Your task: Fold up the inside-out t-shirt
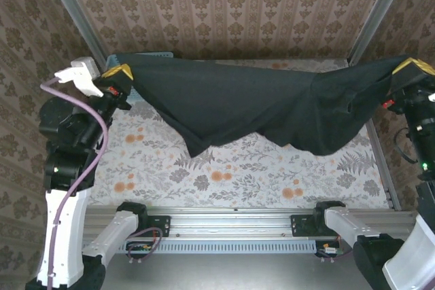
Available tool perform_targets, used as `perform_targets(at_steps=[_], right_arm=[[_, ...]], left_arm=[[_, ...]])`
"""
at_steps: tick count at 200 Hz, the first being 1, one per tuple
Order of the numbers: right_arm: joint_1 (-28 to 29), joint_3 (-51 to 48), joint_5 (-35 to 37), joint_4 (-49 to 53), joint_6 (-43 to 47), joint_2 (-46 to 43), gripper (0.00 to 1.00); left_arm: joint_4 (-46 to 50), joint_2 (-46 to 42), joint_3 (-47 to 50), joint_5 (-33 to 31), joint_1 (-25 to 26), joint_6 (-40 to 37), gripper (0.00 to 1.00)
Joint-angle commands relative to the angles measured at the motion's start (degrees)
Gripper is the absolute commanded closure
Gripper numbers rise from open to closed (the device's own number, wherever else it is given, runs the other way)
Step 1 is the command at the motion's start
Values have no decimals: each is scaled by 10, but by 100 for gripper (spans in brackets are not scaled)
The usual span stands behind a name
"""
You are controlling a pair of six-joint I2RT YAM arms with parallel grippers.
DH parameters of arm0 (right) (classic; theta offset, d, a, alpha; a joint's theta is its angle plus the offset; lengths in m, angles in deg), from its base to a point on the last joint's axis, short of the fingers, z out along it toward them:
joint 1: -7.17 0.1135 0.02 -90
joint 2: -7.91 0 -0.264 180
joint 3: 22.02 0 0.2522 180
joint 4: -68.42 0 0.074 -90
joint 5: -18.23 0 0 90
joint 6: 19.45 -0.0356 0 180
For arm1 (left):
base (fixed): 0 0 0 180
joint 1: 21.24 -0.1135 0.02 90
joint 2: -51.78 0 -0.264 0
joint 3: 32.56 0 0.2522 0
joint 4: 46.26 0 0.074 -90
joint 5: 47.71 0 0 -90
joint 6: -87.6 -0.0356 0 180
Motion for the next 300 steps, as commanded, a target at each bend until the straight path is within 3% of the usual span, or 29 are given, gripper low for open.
perform_targets(at_steps=[1,30,90,142,199,237,266,300], right_arm=[[-2,30,18,-27,11,47,100],[-2,83,32,35,16,147,100],[-2,-12,73,30,33,233,100],[-3,-67,83,0,31,186,100],[-3,-126,92,-44,12,43,100],[-3,-99,82,-50,4,-19,100],[-3,-38,90,-51,10,4,100],[-3,45,94,-34,24,112,100]], left_arm=[[29,70,-33,-29,-5,-11,100],[207,239,-154,-60,-7,-31,100],[217,356,-160,-82,-7,-36,100],[89,263,-46,-31,-7,-34,100],[-50,44,124,-17,-8,7,100],[-98,-70,153,16,-5,39,100],[-104,-74,121,33,-4,46,100],[-65,16,60,38,-2,38,100]])
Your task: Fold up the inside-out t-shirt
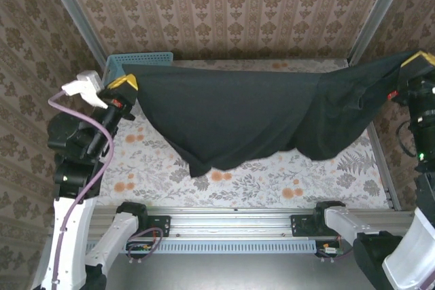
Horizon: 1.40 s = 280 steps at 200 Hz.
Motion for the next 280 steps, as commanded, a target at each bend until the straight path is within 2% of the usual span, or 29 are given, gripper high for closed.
perform_targets(at_steps=[1,41,81,99,104,109,126,136,150,164,180,209,222,262,280], right_arm=[[-3,35,33,-19,9,87,100],[-3,23,33,-55,33,219,100],[-3,-46,1,-127,38,349,100],[-3,-41,-22,-154,38,430,100],[-3,-30,-28,-157,38,456,100],[-3,-12,-34,-154,37,485,92],[-3,98,-29,-96,26,591,50],[-3,178,-17,-40,22,646,34],[-2,274,-3,33,21,694,24],[-2,283,5,72,21,691,22],[0,187,1,70,6,632,20],[7,-191,-49,-104,-47,424,15],[7,-322,-79,-157,-87,352,14],[36,-577,-145,-204,-140,242,15],[61,-652,-140,-204,-152,221,15]], left_arm=[[10,67,-37,1,0,7,100],[25,230,-60,-3,8,-1,100],[-5,415,-74,-58,28,-2,100],[-17,509,-108,-94,31,-8,100],[-15,534,-124,-101,30,-7,93],[-9,561,-144,-106,30,-8,83],[49,642,-234,-122,29,-12,61],[110,681,-296,-127,30,-12,49],[184,707,-363,-135,34,-19,40],[225,695,-372,-166,49,-32,32],[238,654,-325,-185,66,-32,30],[203,557,-159,-188,108,7,31],[190,526,-94,-191,133,19,33],[168,461,54,-205,224,61,34],[156,467,84,-201,246,79,38]])
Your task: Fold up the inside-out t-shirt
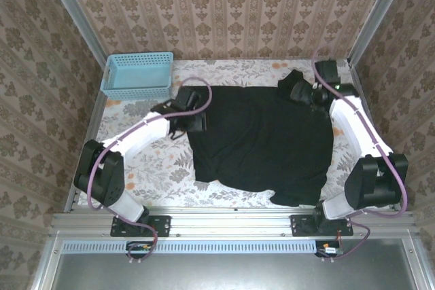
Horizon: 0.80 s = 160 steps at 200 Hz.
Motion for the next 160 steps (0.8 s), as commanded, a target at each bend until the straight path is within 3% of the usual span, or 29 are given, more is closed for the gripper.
perform_targets(at_steps=[1,41,71,105,160], right_arm=[[29,-92,-31,-30,-45,-17,15],[41,-158,-49,-71,-92,39,16],[30,-116,-55,-100,-109,127,19],[1,-35,-66,-104,-120,220,25],[-10,105,-54,-82,-98,316,27]], left_arm=[[-21,-11,33,-11,19,41,38],[-57,60,35,6,27,52,51],[-64,115,-8,8,5,31,66],[-86,186,-77,54,-47,-2,81],[-31,311,-268,69,-104,-60,82]])
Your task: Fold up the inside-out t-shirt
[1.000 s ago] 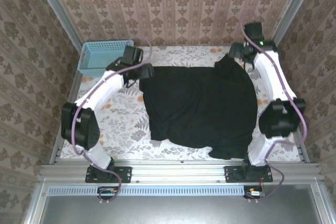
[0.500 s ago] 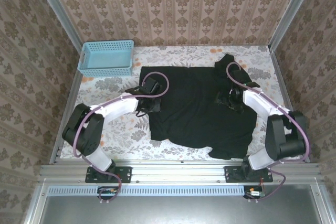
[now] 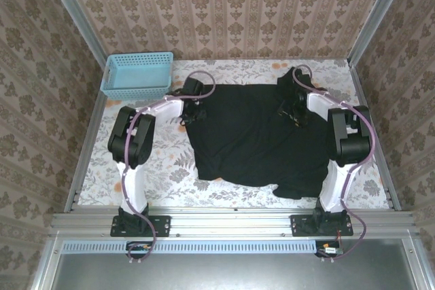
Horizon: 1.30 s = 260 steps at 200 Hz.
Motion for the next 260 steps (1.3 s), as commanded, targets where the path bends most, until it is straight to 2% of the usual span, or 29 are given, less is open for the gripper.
perform_targets(at_steps=[1,16,29,45,67,91,108,134,161,176,202,260], right_arm=[[-6,51,4,13,10,28,27],[1,66,30,40,38,0,27],[10,45,59,46,59,-50,25],[20,3,66,51,84,-116,24],[43,-70,77,62,102,-197,23],[90,-148,83,72,99,-265,22],[124,-203,92,74,74,-311,21],[165,-287,69,55,17,-383,21],[243,-331,37,21,-47,-412,22],[285,-348,25,-19,-88,-400,22],[328,-378,19,-87,-144,-359,24],[328,-392,69,-114,-184,-290,30]], left_arm=[[39,32,-71,12,-19,-39,82],[69,17,-84,-10,-23,-42,81],[83,-37,-54,-62,-9,-47,72],[98,-115,7,-112,41,-38,60],[111,-213,99,-144,113,-7,54],[146,-267,164,-188,211,45,45],[165,-293,198,-205,274,87,38],[150,-313,230,-205,362,143,35],[90,-286,258,-181,403,164,32],[74,-268,268,-176,404,178,32],[108,-233,258,-194,401,205,36],[94,-221,296,-212,363,197,68]])
